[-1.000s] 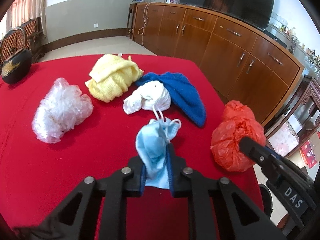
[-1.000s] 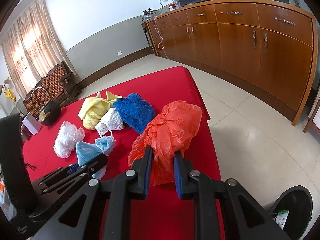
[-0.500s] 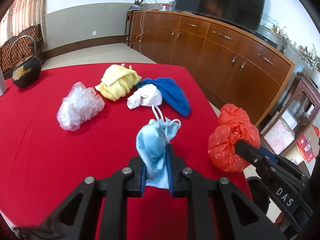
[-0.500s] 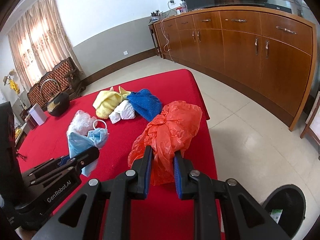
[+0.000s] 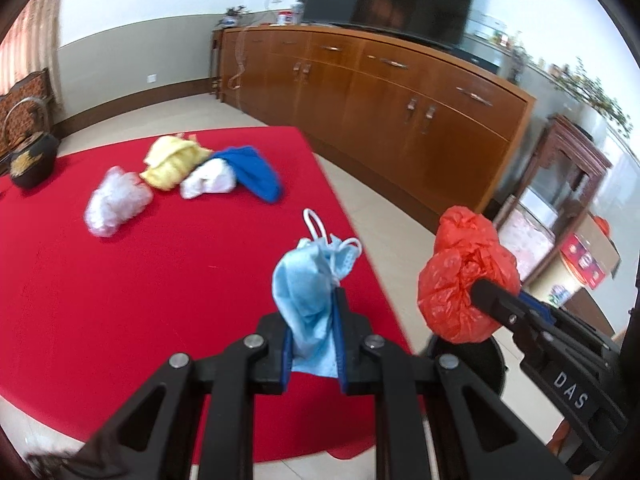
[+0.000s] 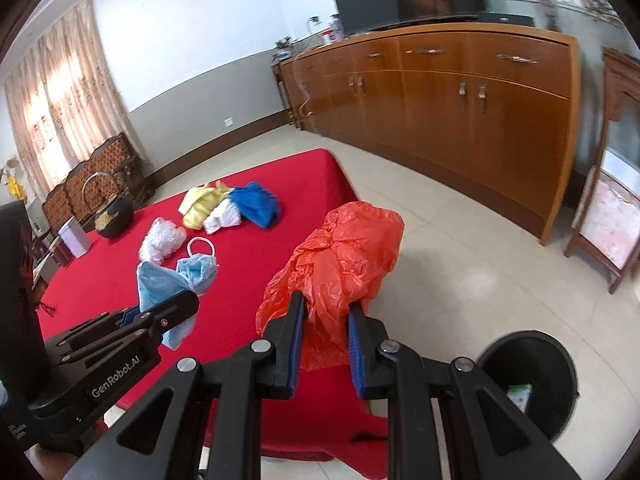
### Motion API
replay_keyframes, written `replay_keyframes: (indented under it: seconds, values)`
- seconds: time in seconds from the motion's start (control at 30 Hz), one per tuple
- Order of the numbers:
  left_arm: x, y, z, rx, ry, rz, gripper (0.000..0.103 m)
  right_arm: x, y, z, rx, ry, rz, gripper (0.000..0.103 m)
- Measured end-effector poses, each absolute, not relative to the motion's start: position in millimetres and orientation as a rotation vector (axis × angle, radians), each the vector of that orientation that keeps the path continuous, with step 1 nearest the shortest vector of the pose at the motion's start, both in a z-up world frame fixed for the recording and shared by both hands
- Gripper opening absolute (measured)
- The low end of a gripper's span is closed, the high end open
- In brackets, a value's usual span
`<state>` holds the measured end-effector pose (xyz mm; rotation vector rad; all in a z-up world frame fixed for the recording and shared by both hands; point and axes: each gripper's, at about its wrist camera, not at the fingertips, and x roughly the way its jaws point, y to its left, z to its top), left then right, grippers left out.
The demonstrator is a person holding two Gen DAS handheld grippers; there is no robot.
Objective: Collect trash
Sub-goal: 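Carry the blue mask and red bag over the black trash bin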
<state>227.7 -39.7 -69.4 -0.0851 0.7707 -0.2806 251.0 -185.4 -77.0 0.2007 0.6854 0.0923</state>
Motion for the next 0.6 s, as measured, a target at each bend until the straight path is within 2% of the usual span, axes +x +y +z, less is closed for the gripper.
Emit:
replay_keyframes:
  seconds: [0.37,0.6]
  values:
    - [203,-130,-72,-0.030,0.806,-0.466,0.018,187,-288,-72,0.260,0.665,-0.107,0.021]
    - [195,-193,-91,0.025,0.864,-0.563,0.018,155,-365,-101,0.299,0.727,-0.244,0.021]
